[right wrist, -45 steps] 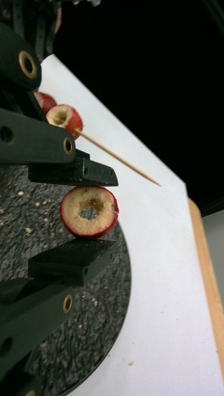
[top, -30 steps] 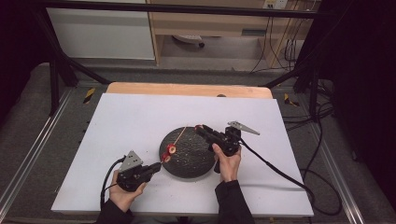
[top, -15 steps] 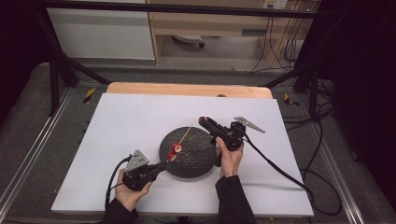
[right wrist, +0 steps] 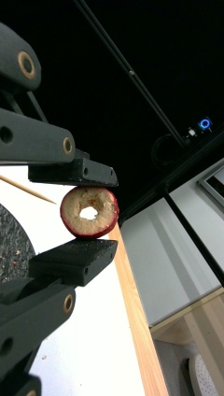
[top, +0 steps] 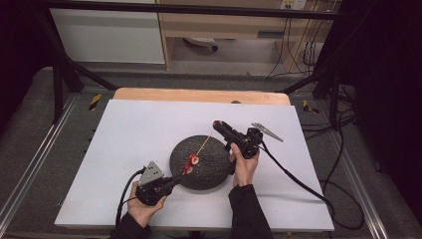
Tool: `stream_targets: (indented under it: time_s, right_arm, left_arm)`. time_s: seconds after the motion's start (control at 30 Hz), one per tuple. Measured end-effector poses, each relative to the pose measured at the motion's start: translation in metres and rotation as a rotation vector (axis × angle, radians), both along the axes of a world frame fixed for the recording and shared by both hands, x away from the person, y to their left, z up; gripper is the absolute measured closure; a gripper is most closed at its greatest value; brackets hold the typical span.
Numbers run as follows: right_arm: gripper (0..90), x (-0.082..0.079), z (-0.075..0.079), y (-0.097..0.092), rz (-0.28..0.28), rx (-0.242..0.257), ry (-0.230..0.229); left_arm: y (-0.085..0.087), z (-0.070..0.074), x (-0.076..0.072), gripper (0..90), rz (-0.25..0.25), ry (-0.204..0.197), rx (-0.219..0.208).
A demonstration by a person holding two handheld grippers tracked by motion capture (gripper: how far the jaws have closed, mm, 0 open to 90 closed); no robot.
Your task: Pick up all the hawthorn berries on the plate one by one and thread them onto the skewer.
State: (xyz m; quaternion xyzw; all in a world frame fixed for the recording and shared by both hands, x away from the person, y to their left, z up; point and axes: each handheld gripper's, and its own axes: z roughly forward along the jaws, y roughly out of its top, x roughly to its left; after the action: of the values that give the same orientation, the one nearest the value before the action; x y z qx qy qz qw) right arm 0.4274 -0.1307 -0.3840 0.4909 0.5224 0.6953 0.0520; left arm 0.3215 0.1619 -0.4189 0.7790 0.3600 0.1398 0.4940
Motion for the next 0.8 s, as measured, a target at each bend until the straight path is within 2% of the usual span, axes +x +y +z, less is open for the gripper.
stream_targets:
  time_s: [0.37, 0.8]
  right_arm:
    - [63.7, 0.0008, -0.0017, 0.0019, 0.001, 0.046, 0.005]
    - [63.7, -0.0016, -0.0025, 0.0035, 0.01, 0.07, 0.009]
  left_arm:
    - [-0.0032, 0.0017, -0.0008, 88.4, -0.002, -0.011, -0.011]
    - [-0.0049, 0.002, -0.0011, 88.4, 0.007, -0.022, -0.024]
